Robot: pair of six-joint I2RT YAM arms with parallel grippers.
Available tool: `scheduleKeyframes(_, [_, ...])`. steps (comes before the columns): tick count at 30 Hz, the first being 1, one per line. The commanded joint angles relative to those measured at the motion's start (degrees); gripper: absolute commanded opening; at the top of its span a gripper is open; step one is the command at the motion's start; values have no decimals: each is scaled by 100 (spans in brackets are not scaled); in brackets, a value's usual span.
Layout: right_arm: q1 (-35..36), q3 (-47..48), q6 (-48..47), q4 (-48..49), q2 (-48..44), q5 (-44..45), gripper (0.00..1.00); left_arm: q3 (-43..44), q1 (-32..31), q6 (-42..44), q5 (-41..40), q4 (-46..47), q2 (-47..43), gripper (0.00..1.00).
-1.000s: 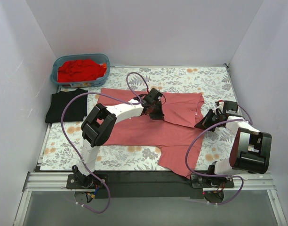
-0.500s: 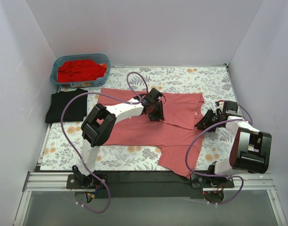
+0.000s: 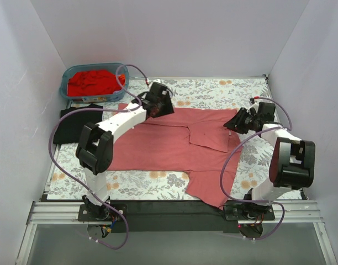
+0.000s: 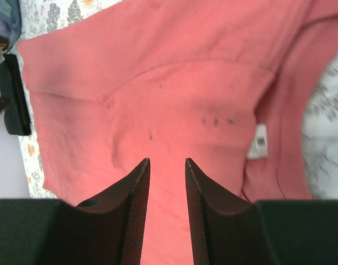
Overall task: Fold and stack the t-shirts
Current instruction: Fold the tshirt
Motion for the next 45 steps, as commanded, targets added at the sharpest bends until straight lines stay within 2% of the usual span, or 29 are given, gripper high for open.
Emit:
scheduleKeyframes(1, [142,255,440,925,469,-159,38,-240,748,452,-528,132,-229,52])
scheduleKeyframes(8, [133,773,406,1146,1663,140,37,-231,1364,866,-739,220,351,52])
scheduleKeyframes(18, [-446,1696,186,1014,2930,597,39,155,1479,945,-625,176,1230,52])
scheduleKeyframes(26, [-614,3549,-315,136,3765,606,40,1304,1496,954,-431,-96,2222,53])
scheduleKeyframes(32, [-605,4114,-482,-295,3478,456,44,2413,1584,1042,-502,-474,2540,57])
scheduleKeyframes(35, [-588,3913,-693,-646,2880,649,49,2459,1593,1007,-388,-536,2146,59])
scheduleKeyframes(38, [-561,3430,-947,-1059,2098,1009,53,1932,1558,840,-274,-553,1338,65])
scheduleKeyframes(39, [-553,3133,-992,-1286,1870,1210,54,1478,1549,709,-239,-571,797,66])
scheduleKeyframes(42, [-483,2604,-1106,-1682,929,1527,55,686,1453,489,-151,-606,-76,67])
scheduleKeyframes(43, [-456,2246,-1124,-1823,466,1633,56,100,1426,393,-150,-728,-375,67])
scheduleKeyframes(45, [-324,1875,-1211,-2228,6,1922,56,-509,1356,146,-80,-825,-1315,68])
